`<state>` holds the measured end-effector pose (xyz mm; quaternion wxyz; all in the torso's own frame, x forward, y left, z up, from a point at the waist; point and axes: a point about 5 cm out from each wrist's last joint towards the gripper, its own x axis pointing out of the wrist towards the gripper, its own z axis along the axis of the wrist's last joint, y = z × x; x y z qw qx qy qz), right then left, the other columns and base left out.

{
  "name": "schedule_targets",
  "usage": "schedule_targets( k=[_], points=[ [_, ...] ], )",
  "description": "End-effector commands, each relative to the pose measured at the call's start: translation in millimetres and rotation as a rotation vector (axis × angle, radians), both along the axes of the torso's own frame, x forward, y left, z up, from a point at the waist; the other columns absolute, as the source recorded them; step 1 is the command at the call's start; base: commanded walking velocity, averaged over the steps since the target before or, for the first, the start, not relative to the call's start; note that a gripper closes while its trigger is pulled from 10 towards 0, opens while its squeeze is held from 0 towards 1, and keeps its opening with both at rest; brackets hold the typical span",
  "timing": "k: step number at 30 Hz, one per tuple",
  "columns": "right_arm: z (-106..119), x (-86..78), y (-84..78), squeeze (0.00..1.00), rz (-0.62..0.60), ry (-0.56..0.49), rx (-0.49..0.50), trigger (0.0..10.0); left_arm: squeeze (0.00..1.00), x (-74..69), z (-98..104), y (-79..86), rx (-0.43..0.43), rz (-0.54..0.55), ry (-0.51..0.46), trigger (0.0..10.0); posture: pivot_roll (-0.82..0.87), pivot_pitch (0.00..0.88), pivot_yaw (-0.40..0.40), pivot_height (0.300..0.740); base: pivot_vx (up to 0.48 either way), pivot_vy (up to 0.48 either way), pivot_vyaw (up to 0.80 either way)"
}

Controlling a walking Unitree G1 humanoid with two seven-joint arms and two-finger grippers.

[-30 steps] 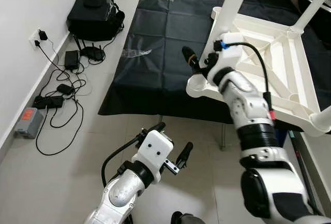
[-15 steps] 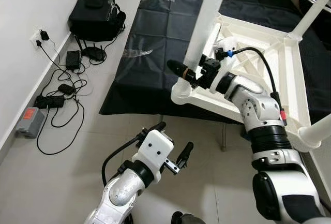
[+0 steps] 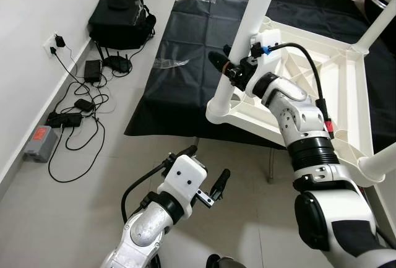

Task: Building children table

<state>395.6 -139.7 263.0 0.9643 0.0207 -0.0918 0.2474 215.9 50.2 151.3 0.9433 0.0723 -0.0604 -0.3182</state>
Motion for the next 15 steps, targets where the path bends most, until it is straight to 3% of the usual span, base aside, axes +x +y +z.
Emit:
schedule_targets(
  k=[1, 2, 3, 4, 6, 7, 9, 15],
  points=[
    [0, 2.6, -15.3, 0.00, -0.114, -0.003, 0.020, 0.0, 0.00, 0.6, -6, -2.1, 0.004, -0.005, 0.032, 10.0, 0.10, 0.167, -0.107, 0.740, 0.000, 0.000, 0.00],
    [-3, 3.8, -22.4, 0.00, -0.221, 0.005, 0.025, 0.0, 0.00, 1.0, -5, -1.9, 0.005, -0.005, 0.032, 10.0, 0.10, 0.169, -0.105, 0.740, 0.000, 0.000, 0.00],
    [-3, 3.8, -22.4, 0.00, -0.221, 0.005, 0.025, 0.0, 0.00, 1.0, -5, -1.9, 0.005, -0.005, 0.032, 10.0, 0.10, 0.169, -0.105, 0.740, 0.000, 0.000, 0.00],
    [-4, 4.3, -27.3, 0.00, -0.295, 0.011, 0.029, 0.0, 0.00, 1.1, -6, -1.8, 0.005, -0.005, 0.031, 10.0, 0.10, 0.169, -0.105, 0.740, 0.000, 0.000, 0.00],
    [-9, 2.8, -49.1, 0.00, -0.620, 0.028, 0.043, 0.0, 0.00, 1.5, -5, -1.2, 0.006, -0.005, 0.029, 10.0, 0.10, 0.168, -0.100, 0.740, 0.000, 0.000, 0.00],
    [-9, 2.8, -49.1, 0.00, -0.620, 0.028, 0.043, 0.0, 0.00, 1.5, -5, -1.2, 0.006, -0.005, 0.029, 10.0, 0.10, 0.168, -0.100, 0.740, 0.000, 0.000, 0.00],
    [-11, -7.0, -63.2, 0.00, -0.893, 0.035, 0.064, 0.0, 0.00, 1.1, -6, -1.9, 0.015, -0.010, 0.029, 10.0, 0.10, 0.168, -0.100, 0.740, 0.000, 0.000, 0.00],
    [-21, -9.5, -54.7, 0.00, -0.966, 0.171, 0.184, 0.0, 0.00, 1.3, -6, -1.7, 0.019, -0.007, 0.029, 10.0, 0.10, 0.164, -0.100, 0.740, 0.000, 0.000, 0.00]
  ],
)
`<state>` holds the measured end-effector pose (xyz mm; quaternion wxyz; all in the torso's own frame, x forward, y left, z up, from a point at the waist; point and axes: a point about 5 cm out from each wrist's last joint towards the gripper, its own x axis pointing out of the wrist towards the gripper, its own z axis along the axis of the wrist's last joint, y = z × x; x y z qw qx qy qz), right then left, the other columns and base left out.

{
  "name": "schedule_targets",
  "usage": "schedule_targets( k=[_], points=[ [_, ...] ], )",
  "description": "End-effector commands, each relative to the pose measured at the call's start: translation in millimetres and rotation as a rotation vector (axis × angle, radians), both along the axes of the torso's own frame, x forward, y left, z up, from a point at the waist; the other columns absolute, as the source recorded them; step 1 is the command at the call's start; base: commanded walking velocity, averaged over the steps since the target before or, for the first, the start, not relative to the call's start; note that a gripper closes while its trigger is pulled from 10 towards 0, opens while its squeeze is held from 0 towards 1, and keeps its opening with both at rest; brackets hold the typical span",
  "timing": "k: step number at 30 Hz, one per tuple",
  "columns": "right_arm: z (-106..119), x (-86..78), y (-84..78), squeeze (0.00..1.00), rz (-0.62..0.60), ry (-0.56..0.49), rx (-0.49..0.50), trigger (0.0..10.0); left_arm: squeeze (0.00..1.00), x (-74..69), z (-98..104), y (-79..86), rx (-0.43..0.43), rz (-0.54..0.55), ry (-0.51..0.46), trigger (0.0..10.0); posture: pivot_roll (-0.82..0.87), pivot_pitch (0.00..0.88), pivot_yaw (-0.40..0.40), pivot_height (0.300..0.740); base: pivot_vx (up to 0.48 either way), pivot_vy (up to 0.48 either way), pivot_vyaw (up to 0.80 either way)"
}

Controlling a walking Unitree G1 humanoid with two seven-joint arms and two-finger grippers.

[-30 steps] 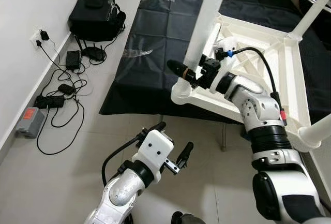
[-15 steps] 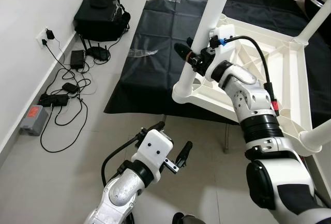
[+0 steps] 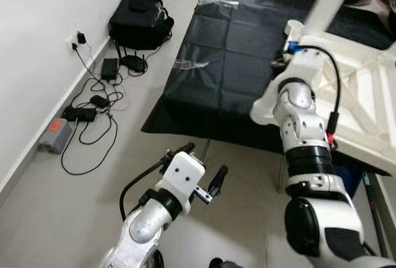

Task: Building children table

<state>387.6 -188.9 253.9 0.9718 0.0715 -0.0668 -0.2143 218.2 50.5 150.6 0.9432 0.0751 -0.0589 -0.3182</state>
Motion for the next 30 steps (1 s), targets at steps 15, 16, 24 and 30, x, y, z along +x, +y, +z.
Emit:
schedule_targets(
  k=[15, 16, 24, 30],
  points=[
    [0, 9.2, 59.1, 1.00, 0.425, -0.005, 0.016, 10.0, 0.00, -1.8, -6, -3.6, 0.007, -0.010, 0.031, 10.0, 0.10, 0.156, -0.108, 0.740, 0.000, 0.000, 0.00],
    [0, 9.6, 57.6, 1.00, 0.504, -0.035, -0.009, 10.0, 0.00, -1.7, -6, -3.6, 0.005, -0.009, 0.031, 10.0, 0.10, 0.157, -0.106, 0.740, 0.000, 0.000, 0.00],
    [6, 5.6, 50.4, 1.00, 0.859, -0.116, -0.076, 10.0, 0.00, -1.3, -6, -2.9, 0.002, -0.005, 0.033, 10.0, 0.10, 0.165, -0.107, 0.740, 0.000, 0.000, 0.00],
    [3, -4.8, 52.4, 1.00, 1.138, -0.072, -0.094, 10.0, 0.00, -1.0, -5, -2.9, 0.001, -0.006, 0.035, 10.0, 0.10, 0.168, -0.107, 0.740, 0.000, 0.000, 0.00]
  ],
)
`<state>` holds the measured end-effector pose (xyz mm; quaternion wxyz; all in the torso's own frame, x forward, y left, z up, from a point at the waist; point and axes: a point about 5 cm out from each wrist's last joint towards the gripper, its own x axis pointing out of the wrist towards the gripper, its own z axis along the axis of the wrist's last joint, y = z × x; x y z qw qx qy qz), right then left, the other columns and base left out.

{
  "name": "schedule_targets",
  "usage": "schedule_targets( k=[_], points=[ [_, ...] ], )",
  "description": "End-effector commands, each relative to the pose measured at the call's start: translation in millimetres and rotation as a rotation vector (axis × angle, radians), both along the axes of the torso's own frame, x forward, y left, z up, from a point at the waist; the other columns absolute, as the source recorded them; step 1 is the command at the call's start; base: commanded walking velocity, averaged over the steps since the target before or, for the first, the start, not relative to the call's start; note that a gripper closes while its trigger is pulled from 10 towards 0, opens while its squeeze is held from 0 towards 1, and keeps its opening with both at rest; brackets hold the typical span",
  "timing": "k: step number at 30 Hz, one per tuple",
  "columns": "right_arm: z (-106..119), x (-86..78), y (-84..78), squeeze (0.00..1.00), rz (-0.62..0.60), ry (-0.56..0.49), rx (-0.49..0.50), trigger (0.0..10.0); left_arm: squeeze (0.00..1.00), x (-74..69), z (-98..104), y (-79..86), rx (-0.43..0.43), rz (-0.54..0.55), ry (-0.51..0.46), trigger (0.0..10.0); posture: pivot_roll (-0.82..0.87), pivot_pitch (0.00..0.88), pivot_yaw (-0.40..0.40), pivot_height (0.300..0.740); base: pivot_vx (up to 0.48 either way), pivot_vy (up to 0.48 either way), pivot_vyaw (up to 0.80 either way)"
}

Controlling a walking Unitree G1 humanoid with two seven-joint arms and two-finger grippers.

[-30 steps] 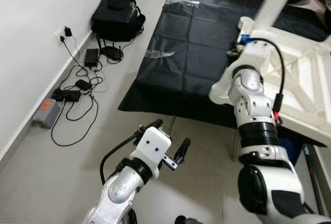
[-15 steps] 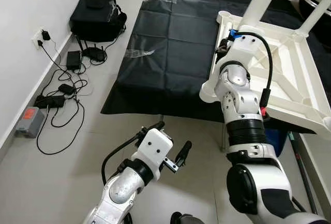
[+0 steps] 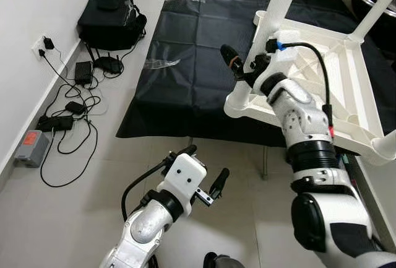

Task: Building children table

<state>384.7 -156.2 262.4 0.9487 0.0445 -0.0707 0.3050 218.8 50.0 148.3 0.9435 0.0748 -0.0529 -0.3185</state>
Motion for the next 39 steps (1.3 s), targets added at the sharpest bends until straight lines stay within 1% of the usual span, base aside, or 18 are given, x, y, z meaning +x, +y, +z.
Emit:
schedule_targets(
  k=[1, 2, 4, 6, 7, 8, 9, 10, 11, 15, 16, 19, 20, 25, 27, 32, 35, 39],
  points=[
    [-10, -11.4, 22.8, 1.00, 0.245, 0.038, -0.046, 10.0, 0.00, -1.5, -3, -2.2, -0.002, -0.006, 0.023, 10.0, 0.10, 0.171, -0.105, 0.740, 0.000, 0.000, 0.00],
    [-10, -11.4, 22.8, 1.00, 0.245, 0.038, -0.046, 10.0, 0.00, -1.5, -3, -2.2, -0.002, -0.006, 0.023, 10.0, 0.10, 0.171, -0.105, 0.740, 0.000, 0.000, 0.00],
    [-17, -21.3, 26.1, 1.00, 0.390, 0.057, -0.120, 10.0, 0.00, -1.4, -3, -2.0, -0.002, -0.005, 0.022, 10.0, 0.11, 0.174, -0.107, 0.740, 0.000, 0.000, 0.00],
    [-17, -21.3, 26.1, 1.00, 0.390, 0.057, -0.120, 10.0, 0.00, -1.4, -3, -2.0, -0.002, -0.005, 0.022, 10.0, 0.11, 0.174, -0.107, 0.740, 0.000, 0.000, 0.00],
    [-19, -21.7, 27.4, 0.59, 0.438, 0.046, -0.134, 8.7, 0.00, -1.2, -3, -1.9, -0.002, -0.004, 0.022, 10.0, 0.11, 0.172, -0.107, 0.740, 0.000, 0.000, 0.00],
    [-19, -21.7, 27.4, 0.59, 0.438, 0.046, -0.134, 8.7, 0.00, -1.2, -3, -1.9, -0.002, -0.004, 0.022, 10.0, 0.11, 0.172, -0.107, 0.740, 0.000, 0.000, 0.00],
    [-20, -22.1, 27.7, 0.00, 0.461, 0.041, -0.137, 9.1, 0.00, -1.1, -3, -2.2, -0.002, -0.004, 0.022, 10.0, 0.11, 0.173, -0.109, 0.740, 0.000, 0.000, 0.00],
    [-20, -22.1, 27.7, 0.00, 0.461, 0.041, -0.137, 9.1, 0.00, -1.1, -3, -2.2, -0.002, -0.004, 0.022, 10.0, 0.11, 0.173, -0.109, 0.740, 0.000, 0.000, 0.00],
    [-24, -23.1, 28.7, 0.00, 0.478, 0.045, -0.159, 10.0, 0.00, -0.9, -3, -2.3, -0.001, -0.003, 0.022, 10.0, 0.11, 0.174, -0.111, 0.740, 0.000, 0.000, 0.00],
    [-30, -25.0, 31.1, 0.00, 0.490, 0.034, -0.205, 10.0, 0.00, -0.5, -3, -2.0, -0.002, 0.001, 0.022, 10.0, 0.11, 0.177, -0.107, 0.740, 0.000, 0.000, 0.00],
    [-29, -18.6, 29.5, 0.00, 0.408, 0.023, -0.201, 0.0, 0.00, -0.6, -3, -2.0, -0.002, 0.002, 0.023, 10.0, 0.11, 0.176, -0.109, 0.740, 0.000, 0.000, 0.00],
    [-28, -14.0, 28.0, 0.00, 0.348, 0.015, -0.192, 0.0, 0.00, -0.7, -3, -2.0, -0.003, 0.001, 0.024, 10.0, 0.11, 0.176, -0.109, 0.740, 0.000, 0.000, 0.00],
    [-22, -3.4, 21.6, 0.00, 0.200, 0.016, -0.158, 0.0, 0.00, -1.1, -3, -2.1, -0.002, 0.001, 0.024, 10.0, 0.11, 0.176, -0.109, 0.740, 0.000, 0.000, 0.00],
    [-14, 2.6, 16.1, 0.00, 0.101, 0.005, -0.129, 0.0, 0.00, -1.1, -3, -1.8, -0.002, 0.001, 0.023, 10.0, 0.11, 0.176, -0.107, 0.740, 0.000, 0.000, 0.00],
    [-4, 7.8, 9.2, 0.00, -0.021, -0.027, -0.085, 0.0, 0.00, -0.9, -3, -1.3, 0.000, 0.002, 0.024, 10.0, 0.11, 0.178, -0.105, 0.740, 0.000, 0.000, 0.00],
    [3, 12.2, 2.6, 0.00, -0.156, -0.046, -0.046, 0.0, 0.00, -0.8, -3, -1.1, 0.000, 0.002, 0.024, 10.0, 0.10, 0.177, -0.104, 0.740, 0.000, 0.000, 0.00],
    [-2, 16.6, -25.2, 0.00, -0.677, 0.012, 0.040, 0.0, 0.00, -1.0, -3, -0.9, 0.003, 0.000, 0.024, 10.0, 0.11, 0.179, -0.104, 0.740, 0.000, 0.000, 0.00],
    [-8, 14.2, -36.2, 0.00, -0.867, 0.054, 0.079, 0.0, 0.00, -1.0, -3, -0.9, 0.004, -0.001, 0.023, 10.0, 0.11, 0.174, -0.102, 0.740, 0.000, 0.000, 0.00]
  ],
)
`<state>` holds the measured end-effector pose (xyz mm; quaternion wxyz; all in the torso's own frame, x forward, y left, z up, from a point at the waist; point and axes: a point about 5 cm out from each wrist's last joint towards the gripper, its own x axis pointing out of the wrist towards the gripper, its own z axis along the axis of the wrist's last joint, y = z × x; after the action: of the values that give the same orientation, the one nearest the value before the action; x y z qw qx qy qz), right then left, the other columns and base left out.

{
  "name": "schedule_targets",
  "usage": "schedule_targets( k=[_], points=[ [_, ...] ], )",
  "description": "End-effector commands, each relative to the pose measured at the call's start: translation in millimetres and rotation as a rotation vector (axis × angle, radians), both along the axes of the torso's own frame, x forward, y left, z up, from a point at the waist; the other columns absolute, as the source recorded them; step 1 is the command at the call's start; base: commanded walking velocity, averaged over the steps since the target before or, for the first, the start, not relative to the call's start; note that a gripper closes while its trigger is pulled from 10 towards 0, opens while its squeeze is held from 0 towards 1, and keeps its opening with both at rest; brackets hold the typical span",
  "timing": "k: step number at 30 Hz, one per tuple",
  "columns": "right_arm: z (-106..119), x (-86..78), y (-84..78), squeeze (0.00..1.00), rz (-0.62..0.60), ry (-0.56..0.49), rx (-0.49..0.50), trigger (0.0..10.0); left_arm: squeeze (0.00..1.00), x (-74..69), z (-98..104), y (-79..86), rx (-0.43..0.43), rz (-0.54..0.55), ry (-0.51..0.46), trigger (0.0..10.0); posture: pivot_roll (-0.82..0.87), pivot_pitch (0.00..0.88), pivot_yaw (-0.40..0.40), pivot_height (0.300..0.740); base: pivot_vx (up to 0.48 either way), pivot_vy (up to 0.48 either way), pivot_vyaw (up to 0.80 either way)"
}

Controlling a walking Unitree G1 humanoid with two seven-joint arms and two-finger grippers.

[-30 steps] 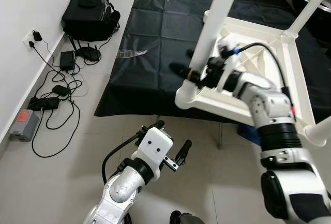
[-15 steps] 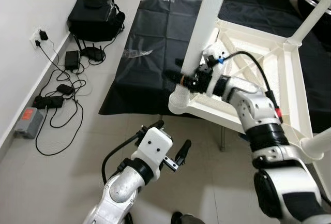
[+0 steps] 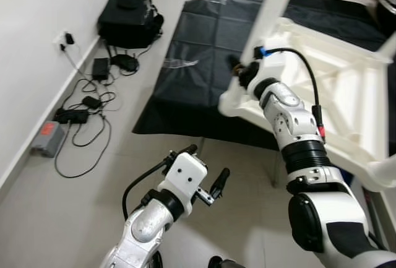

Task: Building children table

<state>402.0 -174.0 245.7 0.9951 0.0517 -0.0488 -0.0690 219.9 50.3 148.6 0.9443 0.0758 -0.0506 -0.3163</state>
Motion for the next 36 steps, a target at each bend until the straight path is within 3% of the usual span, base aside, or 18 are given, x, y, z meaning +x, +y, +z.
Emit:
schedule_targets(
  k=[1, 5, 6, 7, 8, 11, 14, 15, 17, 21, 22, 24, 26, 30, 31, 33, 34, 36],
  points=[
    [9, -3.0, -18.3, 0.00, -0.116, -0.037, 0.009, 0.0, 0.00, -2.1, -3, -1.3, 0.001, -0.006, 0.019, 10.0, 0.11, 0.174, -0.102, 0.740, 0.000, 0.000, 0.00],
    [1, -8.5, -23.6, 0.00, -0.287, 0.013, 0.058, 0.0, 0.00, -2.1, -3, -1.6, 0.004, -0.008, 0.019, 10.0, 0.11, 0.170, -0.104, 0.740, 0.000, 0.000, 0.00],
    [-1, -6.8, -15.5, 0.00, -0.261, 0.021, 0.094, 10.0, 0.00, -2.1, -3, -1.8, 0.005, -0.008, 0.019, 10.0, 0.11, 0.166, -0.104, 0.740, 0.000, 0.000, 0.00],
    [-1, -3.8, -3.4, 0.00, -0.188, 0.020, 0.106, 10.0, 0.00, -2.2, -3, -1.9, 0.007, -0.008, 0.019, 10.0, 0.11, 0.164, -0.104, 0.740, 0.000, 0.000, 0.00],
    [-1, -3.8, -3.4, 0.00, -0.188, 0.020, 0.106, 10.0, 0.00, -2.2, -3, -1.9, 0.007, -0.008, 0.019, 10.0, 0.11, 0.164, -0.104, 0.740, 0.000, 0.000, 0.00],
    [6, 1.9, 27.1, 0.00, 0.051, -0.015, 0.112, 10.0, 0.00, -2.7, -4, -2.0, 0.009, -0.008, 0.018, 10.0, 0.11, 0.152, -0.106, 0.740, 0.000, 0.000, 0.00],
    [9, 1.1, 30.8, 0.00, 0.077, -0.046, 0.088, 10.0, 0.00, -2.9, -4, -2.1, 0.010, -0.008, 0.018, 10.0, 0.11, 0.151, -0.105, 0.740, 0.000, 0.000, 0.00],
    [13, 0.5, 31.8, 1.00, 0.095, -0.073, 0.051, 10.0, 0.00, -3.0, -4, -2.3, 0.010, -0.009, 0.018, 10.0, 0.11, 0.145, -0.108, 0.740, 0.000, 0.000, 0.00],
    [15, -0.1, 32.1, 1.00, 0.090, -0.087, 0.022, 10.0, 0.00, -3.1, -5, -2.4, 0.010, -0.009, 0.018, 10.0, 0.11, 0.144, -0.108, 0.740, 0.000, 0.000, 0.00],
    [18, 0.8, 39.8, 1.00, 0.228, -0.098, 0.039, 10.0, 0.00, -3.4, -5, -2.7, 0.010, -0.008, 0.020, 10.0, 0.11, 0.137, -0.110, 0.740, 0.000, 0.000, 0.00],
    [20, 0.6, 41.0, 0.00, 0.291, -0.112, 0.022, 10.0, 0.00, -3.6, -6, -2.6, 0.009, -0.009, 0.020, 10.0, 0.11, 0.137, -0.110, 0.740, 0.000, 0.000, 0.00],
    [21, 0.2, 41.4, 0.00, 0.327, -0.121, 0.007, 10.0, 0.00, -3.8, -6, -2.6, 0.009, -0.009, 0.020, 10.0, 0.11, 0.137, -0.110, 0.740, 0.000, 0.000, 0.00],
    [23, -2.3, 41.9, 0.00, 0.549, -0.132, 0.023, 10.0, 0.00, -4.1, -6, -2.8, 0.008, -0.011, 0.020, 10.0, 0.11, 0.135, -0.108, 0.740, 0.000, 0.000, 0.00],
    [23, -3.5, 40.9, 0.02, 0.614, -0.132, 0.021, 10.0, 0.00, -4.1, -5, -3.0, 0.008, -0.012, 0.020, 10.0, 0.11, 0.136, -0.109, 0.740, 0.000, 0.000, 0.00],
    [23, -6.7, 39.6, 0.44, 0.717, -0.129, 0.028, 10.0, 0.00, -4.2, -5, -3.0, 0.008, -0.012, 0.019, 10.0, 0.12, 0.136, -0.110, 0.740, 0.000, 0.000, 0.00],
    [23, -10.1, 38.3, 0.38, 0.803, -0.133, 0.027, 10.0, 0.00, -4.3, -5, -3.1, 0.008, -0.012, 0.019, 10.0, 0.12, 0.136, -0.110, 0.740, 0.000, 0.000, 0.00],
    [24, -15.9, 38.0, 0.07, 0.903, -0.138, 0.029, 10.0, 0.00, -4.6, -5, -3.1, 0.008, -0.012, 0.018, 10.0, 0.12, 0.138, -0.110, 0.740, 0.000, 0.000, 0.00],
    [23, -20.8, 38.1, 0.00, 0.981, -0.138, 0.022, 10.0, 0.00, -4.7, -5, -3.0, 0.008, -0.012, 0.018, 10.0, 0.12, 0.138, -0.110, 0.740, 0.000, 0.000, 0.00]
  ],
)
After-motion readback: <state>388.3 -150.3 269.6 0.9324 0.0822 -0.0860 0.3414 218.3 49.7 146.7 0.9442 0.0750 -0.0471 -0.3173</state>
